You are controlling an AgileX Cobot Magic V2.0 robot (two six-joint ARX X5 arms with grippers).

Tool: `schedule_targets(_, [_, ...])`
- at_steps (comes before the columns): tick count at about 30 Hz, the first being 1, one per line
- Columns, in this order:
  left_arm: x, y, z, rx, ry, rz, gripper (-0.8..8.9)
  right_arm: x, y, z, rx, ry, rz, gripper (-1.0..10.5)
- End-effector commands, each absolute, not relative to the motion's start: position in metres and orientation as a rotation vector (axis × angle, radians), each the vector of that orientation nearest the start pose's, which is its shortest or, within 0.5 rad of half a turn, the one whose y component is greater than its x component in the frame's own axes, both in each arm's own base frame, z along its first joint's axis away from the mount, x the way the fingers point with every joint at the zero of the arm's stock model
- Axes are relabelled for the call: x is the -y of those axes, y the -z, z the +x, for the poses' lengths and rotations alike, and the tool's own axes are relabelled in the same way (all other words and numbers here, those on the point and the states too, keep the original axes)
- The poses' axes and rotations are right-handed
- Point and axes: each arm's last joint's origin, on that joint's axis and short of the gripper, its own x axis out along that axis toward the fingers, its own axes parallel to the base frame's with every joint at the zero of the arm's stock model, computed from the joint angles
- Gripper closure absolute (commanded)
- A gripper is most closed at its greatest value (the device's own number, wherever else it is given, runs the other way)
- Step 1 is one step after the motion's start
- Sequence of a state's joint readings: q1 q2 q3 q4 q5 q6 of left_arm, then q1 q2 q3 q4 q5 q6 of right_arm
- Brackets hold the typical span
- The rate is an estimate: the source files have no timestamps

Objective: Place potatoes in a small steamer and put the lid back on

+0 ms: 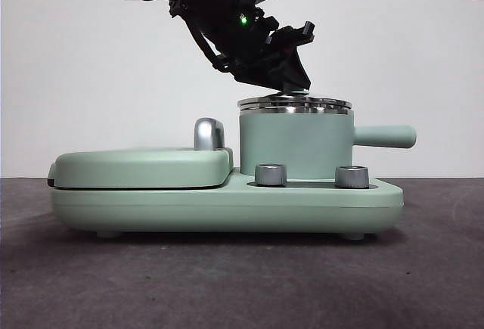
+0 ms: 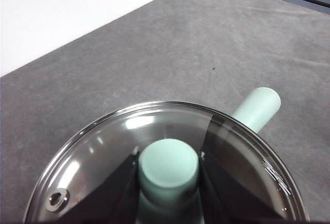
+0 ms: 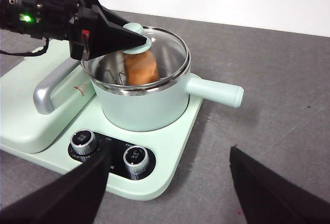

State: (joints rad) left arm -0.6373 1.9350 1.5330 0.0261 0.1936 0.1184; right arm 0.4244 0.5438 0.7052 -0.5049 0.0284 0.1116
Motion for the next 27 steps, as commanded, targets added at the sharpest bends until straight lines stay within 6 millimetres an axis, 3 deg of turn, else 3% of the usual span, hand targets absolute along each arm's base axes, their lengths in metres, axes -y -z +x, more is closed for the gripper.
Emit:
schedule_targets(1, [0.282,-0.278,0.363,-0.295,0.868,0.188,8.05,-0.048,-0.307,0.108,-0.352,-0.373,0.04,5.9])
schedule_targets(24, [0.286,-0.259,0.369,-0.339,0.868,0.196,8.0,-0.048,-0.306,0.108,-0.361,-0.371,0.038,5.9])
schedule_targets(27, [0.286,-0.258,0.368,-0.345,0.868,0.196,7.13,-0.048,-0.306,0.107,-0.367,-0.37,0.037,5.9])
